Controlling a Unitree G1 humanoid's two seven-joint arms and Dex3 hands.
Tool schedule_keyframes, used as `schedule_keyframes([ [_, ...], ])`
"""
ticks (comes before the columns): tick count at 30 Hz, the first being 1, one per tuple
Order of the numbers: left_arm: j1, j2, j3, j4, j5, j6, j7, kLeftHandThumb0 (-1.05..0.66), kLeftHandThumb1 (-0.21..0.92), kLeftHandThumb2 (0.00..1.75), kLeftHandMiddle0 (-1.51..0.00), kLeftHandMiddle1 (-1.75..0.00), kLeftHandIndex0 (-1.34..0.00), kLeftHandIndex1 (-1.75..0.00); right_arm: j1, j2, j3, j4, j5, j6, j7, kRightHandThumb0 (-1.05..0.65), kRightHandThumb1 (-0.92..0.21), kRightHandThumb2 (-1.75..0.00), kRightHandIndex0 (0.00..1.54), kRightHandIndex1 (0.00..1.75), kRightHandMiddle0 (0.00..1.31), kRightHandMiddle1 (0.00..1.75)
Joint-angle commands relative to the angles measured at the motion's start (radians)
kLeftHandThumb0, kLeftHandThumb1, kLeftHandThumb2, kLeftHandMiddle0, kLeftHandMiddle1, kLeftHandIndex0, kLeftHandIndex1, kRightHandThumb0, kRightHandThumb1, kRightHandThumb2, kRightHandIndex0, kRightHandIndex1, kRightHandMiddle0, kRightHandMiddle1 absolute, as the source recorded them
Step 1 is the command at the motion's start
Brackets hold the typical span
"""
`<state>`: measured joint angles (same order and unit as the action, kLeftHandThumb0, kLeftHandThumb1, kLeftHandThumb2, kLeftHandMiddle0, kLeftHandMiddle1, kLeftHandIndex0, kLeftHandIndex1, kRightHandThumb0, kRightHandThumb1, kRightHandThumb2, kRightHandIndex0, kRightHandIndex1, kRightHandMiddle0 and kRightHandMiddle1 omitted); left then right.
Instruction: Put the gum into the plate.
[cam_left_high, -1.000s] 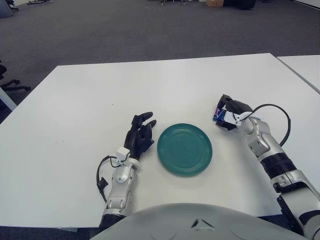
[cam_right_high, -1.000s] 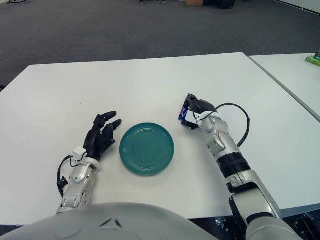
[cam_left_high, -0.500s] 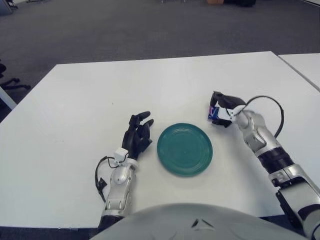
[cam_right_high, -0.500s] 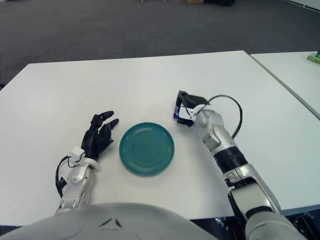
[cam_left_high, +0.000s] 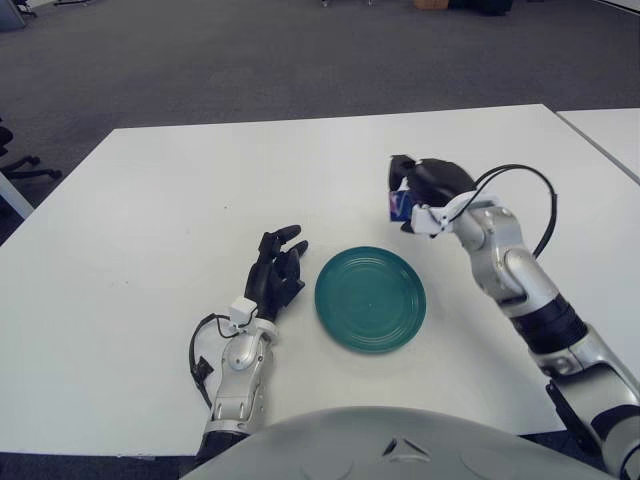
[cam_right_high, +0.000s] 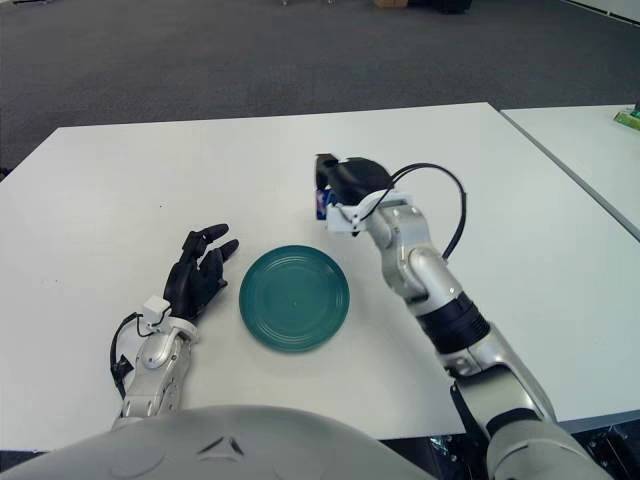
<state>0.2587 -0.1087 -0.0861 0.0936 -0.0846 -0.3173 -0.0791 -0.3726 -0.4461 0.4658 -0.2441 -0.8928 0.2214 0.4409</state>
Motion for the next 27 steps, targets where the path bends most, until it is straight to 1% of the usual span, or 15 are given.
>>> schedule_keyframes([
  [1, -0.013, -0.004, 0.004, 0.007, -0.001, -0.020, 0.001, -0.79, 0.92, 0.77, -0.41, -0.63, -0.11, -1.05, -0.006, -0.004, 0.019, -0.065, -0.029, -0.003, 0.076, -0.45, -0.41, -1.21, 1.11, 1.75, 0.54, 1.75],
  [3, -0.011, -0.006, 0.002, 0.005, 0.003, -0.021, 0.005, -0.80, 0.92, 0.77, -0.40, -0.63, -0.11, -1.05, -0.002, -0.004, 0.022, -0.086, -0.032, -0.009, 0.099, -0.45, -0.41, -1.21, 1.10, 1.75, 0.54, 1.75],
  [7, -0.009, -0.010, -0.001, 0.001, 0.009, -0.020, 0.013, -0.81, 0.92, 0.78, -0.39, -0.65, -0.10, -1.08, 0.028, -0.003, 0.031, -0.136, -0.033, -0.035, 0.118, -0.45, -0.41, -1.21, 1.10, 1.75, 0.54, 1.75],
  [10, -0.007, -0.017, -0.003, -0.003, 0.010, -0.019, 0.021, -0.83, 0.92, 0.79, -0.39, -0.66, -0.09, -1.10, 0.042, 0.018, 0.069, -0.206, -0.050, -0.034, 0.184, -0.45, -0.43, -1.18, 1.08, 1.75, 0.53, 1.75],
  [14, -0.008, -0.023, -0.004, 0.001, 0.023, -0.028, 0.039, -0.84, 0.92, 0.80, -0.37, -0.66, -0.09, -1.11, 0.048, 0.048, 0.103, -0.240, -0.076, -0.029, 0.242, -0.44, -0.47, -1.13, 1.05, 1.75, 0.50, 1.75],
  [18, -0.005, -0.027, -0.009, -0.009, 0.032, -0.007, 0.062, -0.85, 0.92, 0.81, -0.35, -0.66, -0.09, -1.11, 0.056, 0.064, 0.143, -0.237, -0.078, -0.058, 0.278, -0.43, -0.50, -1.09, 1.05, 1.75, 0.48, 1.75],
  [22, -0.003, -0.030, -0.015, -0.020, 0.024, 0.018, 0.073, -0.85, 0.92, 0.82, -0.33, -0.66, -0.09, -1.11, 0.048, 0.060, 0.143, -0.228, -0.048, -0.091, 0.318, -0.41, -0.55, -1.02, 1.03, 1.75, 0.44, 1.75],
  [27, -0.007, -0.025, -0.015, -0.018, 0.033, 0.024, 0.089, -0.85, 0.92, 0.84, -0.33, -0.66, -0.10, -1.10, 0.063, 0.056, 0.141, -0.210, -0.035, -0.139, 0.312, -0.41, -0.58, -0.99, 1.02, 1.75, 0.42, 1.75],
])
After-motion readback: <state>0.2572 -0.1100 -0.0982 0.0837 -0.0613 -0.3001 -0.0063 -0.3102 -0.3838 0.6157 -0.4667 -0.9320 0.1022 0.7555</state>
